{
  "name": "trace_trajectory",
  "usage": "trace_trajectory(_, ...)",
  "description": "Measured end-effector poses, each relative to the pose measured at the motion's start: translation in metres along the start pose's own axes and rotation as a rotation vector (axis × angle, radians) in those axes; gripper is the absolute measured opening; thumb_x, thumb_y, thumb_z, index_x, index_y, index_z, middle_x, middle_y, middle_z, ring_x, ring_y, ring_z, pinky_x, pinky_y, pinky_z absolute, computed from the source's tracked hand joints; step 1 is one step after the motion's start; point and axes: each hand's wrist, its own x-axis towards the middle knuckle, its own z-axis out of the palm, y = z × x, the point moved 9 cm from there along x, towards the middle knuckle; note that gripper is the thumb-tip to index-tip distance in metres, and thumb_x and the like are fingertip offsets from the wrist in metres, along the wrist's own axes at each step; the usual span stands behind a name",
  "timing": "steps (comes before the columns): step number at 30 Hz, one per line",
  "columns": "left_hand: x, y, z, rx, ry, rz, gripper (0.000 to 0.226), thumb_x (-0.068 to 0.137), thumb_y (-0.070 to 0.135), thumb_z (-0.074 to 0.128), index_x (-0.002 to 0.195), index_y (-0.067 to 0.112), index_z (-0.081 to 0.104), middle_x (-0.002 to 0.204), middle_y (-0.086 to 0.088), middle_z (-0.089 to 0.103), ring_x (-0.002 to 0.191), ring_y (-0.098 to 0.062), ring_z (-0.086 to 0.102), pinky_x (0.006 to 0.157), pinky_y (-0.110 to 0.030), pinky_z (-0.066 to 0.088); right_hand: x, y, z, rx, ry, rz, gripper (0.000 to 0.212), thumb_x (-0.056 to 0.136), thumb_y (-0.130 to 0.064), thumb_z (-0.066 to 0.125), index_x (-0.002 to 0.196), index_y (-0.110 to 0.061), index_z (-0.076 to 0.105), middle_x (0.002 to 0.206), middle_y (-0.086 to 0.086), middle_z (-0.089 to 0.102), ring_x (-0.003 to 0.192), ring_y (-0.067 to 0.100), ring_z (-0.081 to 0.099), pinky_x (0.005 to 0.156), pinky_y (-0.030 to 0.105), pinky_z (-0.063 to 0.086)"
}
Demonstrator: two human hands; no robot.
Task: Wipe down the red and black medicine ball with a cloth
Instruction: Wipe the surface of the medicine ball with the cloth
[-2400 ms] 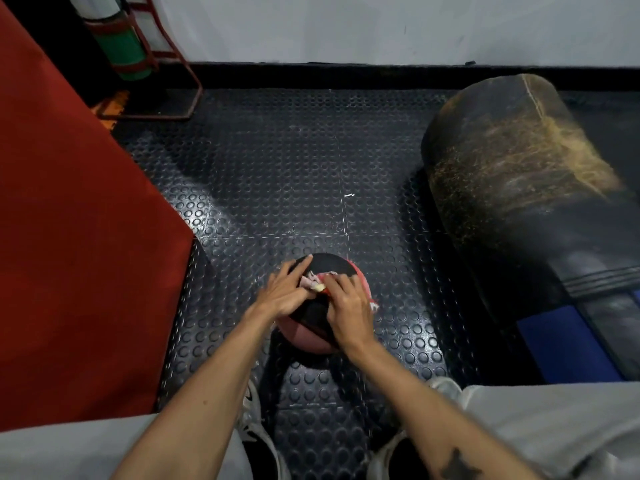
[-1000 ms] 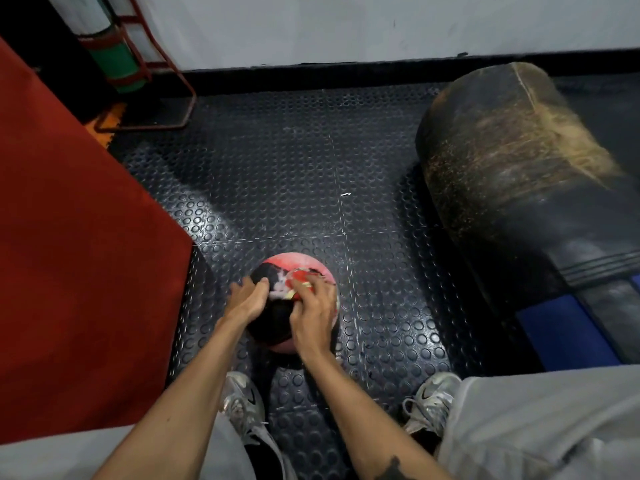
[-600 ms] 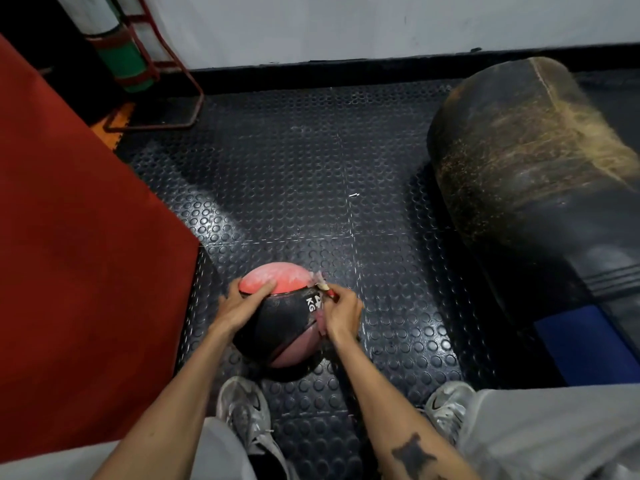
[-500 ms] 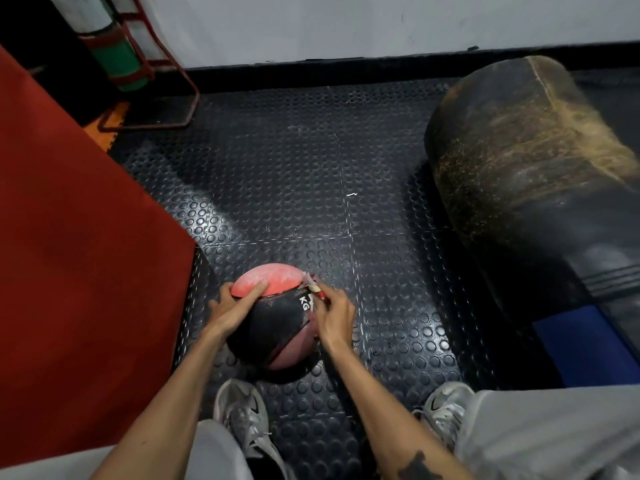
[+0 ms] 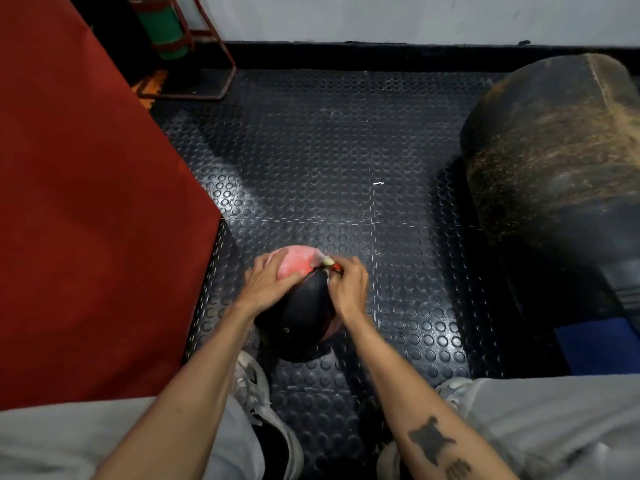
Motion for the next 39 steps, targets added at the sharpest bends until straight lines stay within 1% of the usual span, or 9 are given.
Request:
trace_trajectory(6, -0.009, -0.005, 0.015, 0.052, -0.076, -0.026, 0.134, 0.052, 0.076, 0.079, 0.155, 0.043, -0.001, 0.162, -0.006, -0.006, 0.149, -0.042, -0.004, 0.119, -0.060, 0.011, -0.047, -0.012, -0.001, 0.023, 0.078, -0.047, 0.042, 0.085, 0.001, 0.055, 0.115, -0.022, 0.072, 0.096, 0.002, 0.054, 0.091, 0.018, 0.050, 0.077, 0.029, 0.042)
trace_trajectory(12, -0.029, -0.003, 0.036, 0.128, 0.016, -0.007, 0.136, 0.051, 0.074, 0.080, 0.154, 0.040, -0.001, 0.159, -0.001, -0.007, 0.145, -0.037, 0.002, 0.117, -0.058, 0.018, 0.008, 0.001, -0.008, 0.004, -0.003, 0.123, 0.017, 0.087, -0.013, 0.060, 0.085, -0.016, 0.077, 0.080, 0.009, 0.070, 0.080, 0.028, 0.063, 0.064, 0.031, 0.040)
trace_trajectory(18, -0.021, -0.011, 0.029, 0.111, -0.005, 0.038, 0.143, 0.049, 0.072, 0.083, 0.156, 0.033, -0.002, 0.162, -0.001, -0.006, 0.149, -0.033, 0.000, 0.119, -0.055, 0.016, -0.051, -0.012, -0.012, 0.033, 0.062, -0.031, 0.034, 0.084, 0.000, 0.057, 0.106, -0.019, 0.075, 0.089, 0.001, 0.059, 0.081, 0.017, 0.057, 0.068, 0.031, 0.047)
trace_trajectory(22, -0.028, -0.001, 0.042, 0.191, 0.023, 0.038, 0.145, 0.048, 0.075, 0.080, 0.155, 0.035, -0.009, 0.162, 0.002, -0.014, 0.148, -0.031, -0.009, 0.117, -0.056, 0.012, 0.005, 0.002, -0.010, -0.001, 0.003, 0.150, 0.015, 0.087, -0.025, 0.062, 0.085, -0.018, 0.076, 0.079, 0.005, 0.070, 0.077, 0.026, 0.066, 0.060, 0.031, 0.044)
trace_trajectory(26, -0.022, 0.027, 0.044, 0.175, 0.033, 0.061, 0.129, 0.066, 0.063, 0.074, 0.156, 0.027, -0.011, 0.164, 0.001, -0.011, 0.150, -0.032, -0.007, 0.119, -0.056, 0.011, -0.039, -0.036, -0.003, 0.007, -0.092, -0.159, 0.038, 0.070, -0.025, 0.052, 0.097, -0.017, 0.077, 0.097, 0.002, 0.065, 0.091, 0.016, 0.055, 0.081, 0.027, 0.045)
trace_trajectory(29, -0.022, 0.031, 0.041, 0.205, -0.012, 0.131, 0.138, 0.060, 0.064, 0.080, 0.156, 0.019, -0.007, 0.165, -0.002, -0.006, 0.151, -0.027, -0.006, 0.121, -0.051, 0.009, -0.026, -0.024, -0.022, 0.035, -0.026, -0.157, 0.040, 0.074, -0.009, 0.051, 0.106, -0.012, 0.075, 0.097, 0.002, 0.063, 0.094, 0.020, 0.056, 0.086, 0.030, 0.045)
trace_trajectory(34, -0.020, -0.004, 0.049, 0.058, -0.102, 0.067, 0.151, 0.040, 0.075, 0.081, 0.150, 0.045, -0.016, 0.162, 0.005, -0.021, 0.150, -0.035, -0.014, 0.118, -0.062, 0.011, -0.026, -0.012, -0.039, -0.086, 0.049, -0.109, 0.045, 0.081, 0.008, 0.052, 0.117, -0.012, 0.071, 0.097, 0.001, 0.056, 0.093, 0.018, 0.051, 0.081, 0.027, 0.042)
trace_trajectory(36, -0.025, 0.002, 0.061, -0.023, -0.069, 0.109, 0.151, 0.037, 0.074, 0.082, 0.149, 0.047, -0.016, 0.161, 0.008, -0.022, 0.150, -0.031, -0.011, 0.119, -0.059, 0.014, -0.024, -0.009, -0.043, -0.094, 0.010, -0.186, 0.042, 0.077, 0.008, 0.053, 0.109, -0.011, 0.074, 0.094, 0.003, 0.059, 0.088, 0.016, 0.053, 0.079, 0.027, 0.043)
trace_trajectory(39, -0.035, 0.013, 0.074, -0.025, 0.004, 0.102, 0.149, 0.042, 0.074, 0.081, 0.151, 0.042, -0.015, 0.160, 0.004, -0.021, 0.149, -0.031, -0.009, 0.119, -0.057, 0.017, 0.018, 0.012, -0.056, -0.077, 0.070, 0.016, 0.021, 0.088, -0.001, 0.058, 0.092, -0.011, 0.076, 0.084, 0.004, 0.064, 0.076, 0.016, 0.054, 0.066, 0.025, 0.037)
